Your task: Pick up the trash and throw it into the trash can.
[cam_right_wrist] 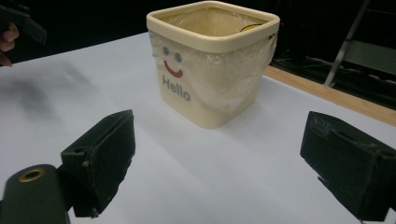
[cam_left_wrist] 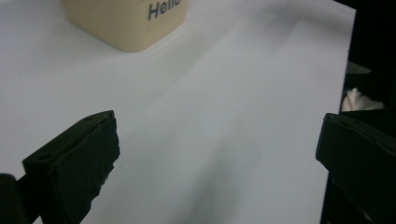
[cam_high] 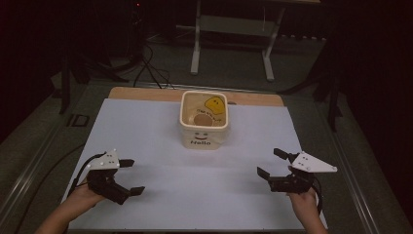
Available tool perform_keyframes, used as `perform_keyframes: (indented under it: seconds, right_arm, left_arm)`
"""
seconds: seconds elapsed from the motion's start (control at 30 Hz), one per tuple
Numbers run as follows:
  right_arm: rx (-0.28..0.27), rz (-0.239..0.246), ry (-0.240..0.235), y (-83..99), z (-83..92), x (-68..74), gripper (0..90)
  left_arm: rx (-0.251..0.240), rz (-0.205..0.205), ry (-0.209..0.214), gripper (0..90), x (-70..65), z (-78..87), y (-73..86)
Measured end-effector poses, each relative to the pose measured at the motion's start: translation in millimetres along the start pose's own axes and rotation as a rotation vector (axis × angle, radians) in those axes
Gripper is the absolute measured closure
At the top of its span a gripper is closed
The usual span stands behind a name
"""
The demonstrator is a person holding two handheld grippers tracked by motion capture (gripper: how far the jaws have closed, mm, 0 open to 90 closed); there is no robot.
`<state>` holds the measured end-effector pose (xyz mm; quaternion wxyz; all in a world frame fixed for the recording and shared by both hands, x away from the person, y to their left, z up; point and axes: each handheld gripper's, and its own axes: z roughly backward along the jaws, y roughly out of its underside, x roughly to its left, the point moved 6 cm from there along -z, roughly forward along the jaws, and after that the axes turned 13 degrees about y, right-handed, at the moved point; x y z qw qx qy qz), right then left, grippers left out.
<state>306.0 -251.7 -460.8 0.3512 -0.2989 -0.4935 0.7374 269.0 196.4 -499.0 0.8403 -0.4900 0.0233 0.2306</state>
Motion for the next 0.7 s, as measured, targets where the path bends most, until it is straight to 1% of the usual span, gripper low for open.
perform_keyframes:
  seconds: [0.03, 0.1, 0.13, 0.2, 0.33, 0.47, 0.5, 0.53, 0.67, 0.7]
  right_arm:
    - [0.001, 0.002, 0.000, 0.3, -0.3, 0.0, 10.1]
    - [0.002, 0.000, -0.002, 1.0, -0.8, 0.1, 10.0]
    - [0.005, -0.004, -0.003, 1.5, -1.0, 0.3, 10.0]
    - [0.006, -0.002, -0.004, 2.2, -1.5, 0.1, 10.0]
    - [0.010, -0.004, -0.008, 3.8, -2.5, 0.1, 10.0]
    - [0.014, -0.002, -0.013, 5.2, -4.0, 1.1, 10.0]
    - [0.016, 0.000, -0.014, 5.7, -4.2, 1.3, 10.0]
    - [0.019, -0.004, -0.015, 6.3, -4.3, 1.5, 10.0]
    - [0.020, -0.012, -0.018, 7.3, -4.4, 1.3, 10.0]
    - [0.020, -0.009, -0.016, 7.3, -4.5, 1.0, 10.1]
  left_arm:
    - [-0.007, 0.009, 0.003, 0.3, 0.6, 0.9, 1.4]
    - [-0.029, 0.014, -0.016, 0.3, 2.0, 3.6, 3.9]
    - [-0.031, 0.020, -0.014, 0.3, 2.5, 4.7, 5.5]
    - [-0.045, 0.024, -0.028, 0.3, 3.5, 6.0, 8.5]
    - [-0.053, 0.040, -0.025, 0.3, 6.4, 4.1, 13.9]
    - [-0.036, 0.051, -0.020, 0.3, 8.1, -0.6, 19.7]
    - [-0.034, 0.050, -0.027, 0.3, 8.4, -1.1, 20.5]
    - [-0.038, 0.049, -0.034, 0.3, 8.8, -1.3, 20.9]
    - [-0.049, 0.054, -0.032, 0.3, 9.6, -0.2, 21.4]
    - [-0.061, 0.056, -0.031, 0.3, 9.2, 0.3, 20.8]
